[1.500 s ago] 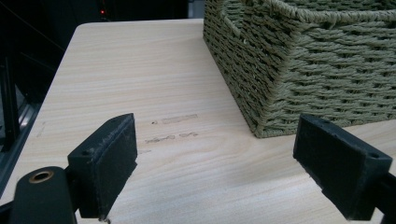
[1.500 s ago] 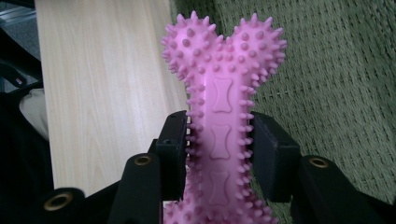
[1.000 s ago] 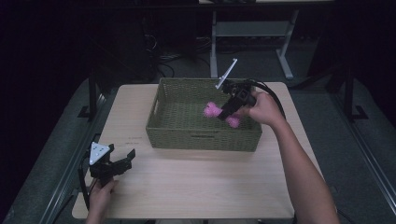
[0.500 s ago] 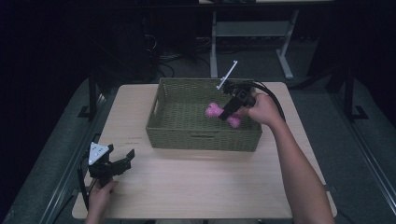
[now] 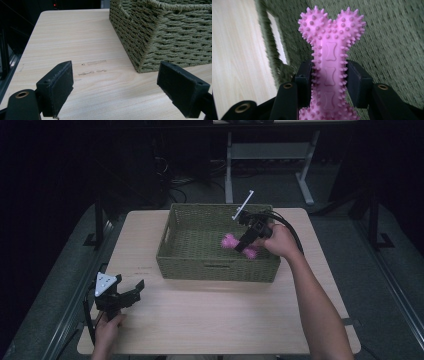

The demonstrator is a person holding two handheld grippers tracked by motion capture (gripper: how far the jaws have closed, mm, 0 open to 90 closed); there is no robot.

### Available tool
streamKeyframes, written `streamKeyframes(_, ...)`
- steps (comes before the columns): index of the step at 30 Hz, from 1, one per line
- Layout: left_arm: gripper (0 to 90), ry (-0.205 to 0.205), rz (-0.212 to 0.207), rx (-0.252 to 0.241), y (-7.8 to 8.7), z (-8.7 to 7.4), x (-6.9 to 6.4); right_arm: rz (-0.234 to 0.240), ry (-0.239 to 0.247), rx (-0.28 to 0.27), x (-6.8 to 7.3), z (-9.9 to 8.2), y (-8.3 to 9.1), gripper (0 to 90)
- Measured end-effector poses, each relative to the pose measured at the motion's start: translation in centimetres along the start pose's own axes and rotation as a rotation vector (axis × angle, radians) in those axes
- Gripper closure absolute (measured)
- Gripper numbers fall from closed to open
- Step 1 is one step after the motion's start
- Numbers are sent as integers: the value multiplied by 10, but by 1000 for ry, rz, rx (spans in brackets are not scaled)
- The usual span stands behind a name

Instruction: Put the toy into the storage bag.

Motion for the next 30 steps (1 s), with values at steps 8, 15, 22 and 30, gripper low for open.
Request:
streamKeyframes(8,130,-5,0,2,0,0,0,8,-16,-4,-4,-5,-5,576)
streamKeyframes(15,129,-9,-5,3,0,0,-1,18,-35,5,-8,-11,-11,575)
streamKeyframes(22,129,-7,-4,3,0,0,-1,20,-34,24,-9,-11,-17,576)
streamKeyframes(30,130,-5,-3,0,0,0,0,30,-45,50,-11,-5,-32,577)
Point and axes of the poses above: each handheld gripper's, and its own axes: y roughly backward along the jaws, z roughly out of its top, x roughly to its left, the point moved 5 cm from there along -y, roughly forward along the jaws, and after that the axes turned 8 degrees about z, right-handed, at the moved point
